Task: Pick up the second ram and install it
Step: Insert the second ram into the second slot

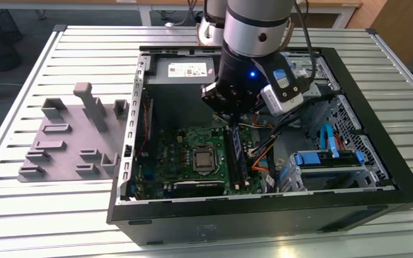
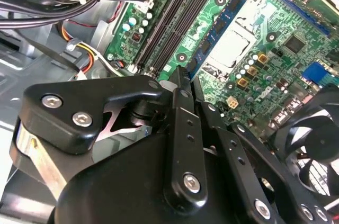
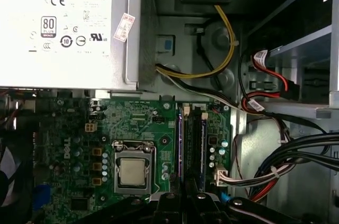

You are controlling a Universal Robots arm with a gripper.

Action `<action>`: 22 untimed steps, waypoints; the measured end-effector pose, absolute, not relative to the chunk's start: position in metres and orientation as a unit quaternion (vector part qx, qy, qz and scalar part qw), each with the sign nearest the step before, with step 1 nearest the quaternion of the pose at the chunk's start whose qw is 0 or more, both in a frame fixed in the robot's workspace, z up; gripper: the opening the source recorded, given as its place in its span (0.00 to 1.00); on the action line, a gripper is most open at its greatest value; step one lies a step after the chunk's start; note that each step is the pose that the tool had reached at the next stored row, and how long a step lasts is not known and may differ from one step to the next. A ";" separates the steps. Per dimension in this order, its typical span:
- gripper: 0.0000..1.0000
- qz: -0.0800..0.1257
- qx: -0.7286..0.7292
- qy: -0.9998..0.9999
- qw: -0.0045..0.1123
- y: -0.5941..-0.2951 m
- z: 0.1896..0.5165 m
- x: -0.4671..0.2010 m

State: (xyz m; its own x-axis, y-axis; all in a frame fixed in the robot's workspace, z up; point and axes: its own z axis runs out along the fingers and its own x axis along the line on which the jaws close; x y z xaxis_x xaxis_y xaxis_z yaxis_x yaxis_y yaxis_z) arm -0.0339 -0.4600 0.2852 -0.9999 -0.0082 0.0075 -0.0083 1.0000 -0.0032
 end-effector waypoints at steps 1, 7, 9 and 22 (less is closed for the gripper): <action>0.14 0.002 0.004 -1.000 0.004 -0.460 0.283 -0.034; 0.14 0.002 0.004 -1.000 0.004 -0.460 0.276 -0.034; 0.14 0.002 0.004 -1.000 0.004 -0.460 0.276 -0.034; 0.14 0.002 0.001 -1.000 0.004 -0.463 0.258 -0.031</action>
State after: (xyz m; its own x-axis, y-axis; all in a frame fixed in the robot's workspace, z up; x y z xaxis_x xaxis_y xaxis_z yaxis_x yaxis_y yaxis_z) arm -0.0307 -0.4634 0.2582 -1.0000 -0.0010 0.0081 -0.0011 1.0000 -0.0031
